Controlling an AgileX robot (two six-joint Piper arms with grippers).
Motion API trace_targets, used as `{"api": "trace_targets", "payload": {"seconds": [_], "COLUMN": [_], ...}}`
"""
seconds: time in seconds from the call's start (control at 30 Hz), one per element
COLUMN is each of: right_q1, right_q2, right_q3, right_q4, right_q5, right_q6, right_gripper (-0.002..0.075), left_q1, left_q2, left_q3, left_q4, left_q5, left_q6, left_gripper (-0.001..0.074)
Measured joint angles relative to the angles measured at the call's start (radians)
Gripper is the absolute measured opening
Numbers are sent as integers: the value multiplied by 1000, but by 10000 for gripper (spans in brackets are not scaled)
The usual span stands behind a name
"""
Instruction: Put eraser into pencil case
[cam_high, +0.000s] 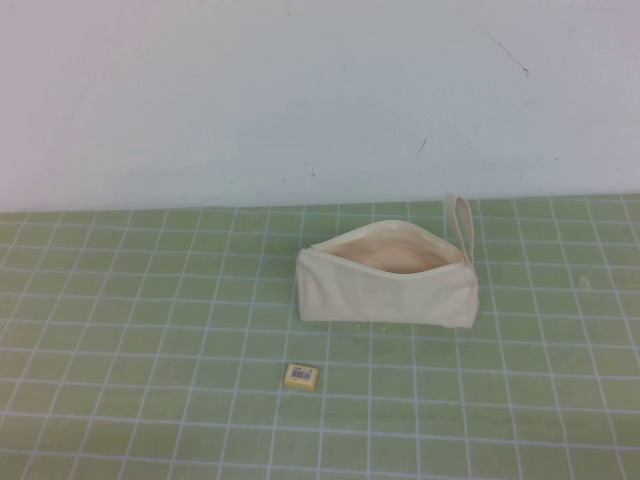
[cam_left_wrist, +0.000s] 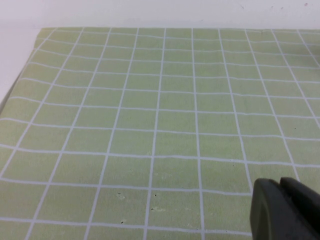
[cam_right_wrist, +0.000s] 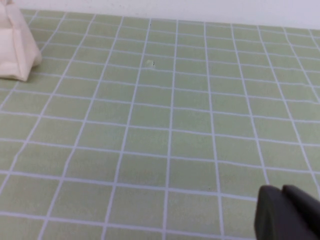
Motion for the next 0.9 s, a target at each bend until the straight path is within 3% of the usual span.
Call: {"api": "trace_targets", "payload": {"seconds": [0.9], "right_q1": [-23], "right_q2": [0], "right_q3": [0], "right_q4": [3], "right_q5": [0], "right_q6": [57], "right_gripper": [0], "left_q1": [0], "left_q2": [0], "left_q3": [0], "left_q4": [0], "left_q5": [0], "left_q6": [0], "left_gripper": [-1]}}
